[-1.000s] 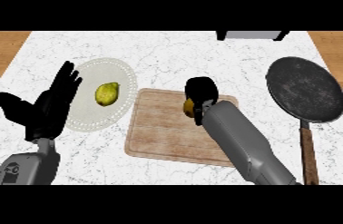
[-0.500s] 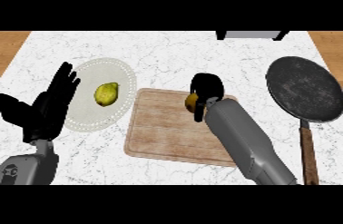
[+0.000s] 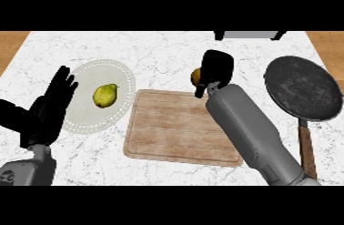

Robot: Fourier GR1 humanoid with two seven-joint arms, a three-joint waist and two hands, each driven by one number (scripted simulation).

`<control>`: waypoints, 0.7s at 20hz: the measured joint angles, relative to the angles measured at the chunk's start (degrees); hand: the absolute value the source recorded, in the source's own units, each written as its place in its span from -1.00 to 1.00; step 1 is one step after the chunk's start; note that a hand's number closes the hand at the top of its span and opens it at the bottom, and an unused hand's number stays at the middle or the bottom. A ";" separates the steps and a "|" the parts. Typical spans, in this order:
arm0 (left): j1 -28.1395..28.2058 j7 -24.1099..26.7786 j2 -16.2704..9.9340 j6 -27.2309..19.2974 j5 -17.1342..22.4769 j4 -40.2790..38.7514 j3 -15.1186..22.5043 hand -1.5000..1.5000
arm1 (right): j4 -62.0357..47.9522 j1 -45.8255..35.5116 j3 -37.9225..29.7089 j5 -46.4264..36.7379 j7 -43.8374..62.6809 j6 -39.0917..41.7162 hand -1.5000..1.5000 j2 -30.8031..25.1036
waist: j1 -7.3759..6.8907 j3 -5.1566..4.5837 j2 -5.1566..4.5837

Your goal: Pick the lemon from the cutting board and place it in the pan

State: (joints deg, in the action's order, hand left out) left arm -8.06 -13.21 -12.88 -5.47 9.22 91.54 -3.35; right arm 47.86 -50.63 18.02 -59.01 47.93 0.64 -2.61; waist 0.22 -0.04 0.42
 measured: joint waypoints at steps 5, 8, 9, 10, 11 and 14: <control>0.12 0.17 0.42 -0.25 -0.33 -0.07 -0.01 0.00 | 7.94 -4.35 2.09 -5.64 5.30 2.62 1.00 -3.16 | 0.40 0.00 0.10; 0.09 -0.33 0.92 -0.64 -0.86 0.62 0.36 0.00 | 13.64 -4.65 1.86 -7.31 7.79 5.77 1.00 -3.78 | 0.27 0.01 0.01; -0.42 -0.44 0.95 -0.66 -1.04 0.28 0.37 0.00 | 16.17 -4.21 1.57 -7.48 8.17 6.88 1.00 -4.39 | 0.34 0.01 -0.01; -0.02 -1.25 0.88 -0.78 -1.16 1.48 0.50 0.00 | 18.15 -3.96 1.04 -7.58 8.55 8.08 1.00 -4.98 | 0.27 0.02 -0.02; -0.20 -1.33 0.60 -0.54 -0.87 1.44 0.01 0.00 | 20.46 -3.06 0.40 -7.49 8.54 8.89 1.00 -6.08 | 0.31 0.02 -0.03; 0.24 -0.36 1.25 -0.48 -1.21 1.25 0.20 0.00 | 22.55 -3.12 -2.90 -7.71 8.35 9.30 1.00 -8.84 | 0.09 0.02 -0.17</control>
State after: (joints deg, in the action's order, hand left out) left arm -7.82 -13.57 -11.63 -5.95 8.01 92.80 -3.15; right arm 70.41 -53.75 15.11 -66.73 56.29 9.93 -11.45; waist 0.31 -0.02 0.25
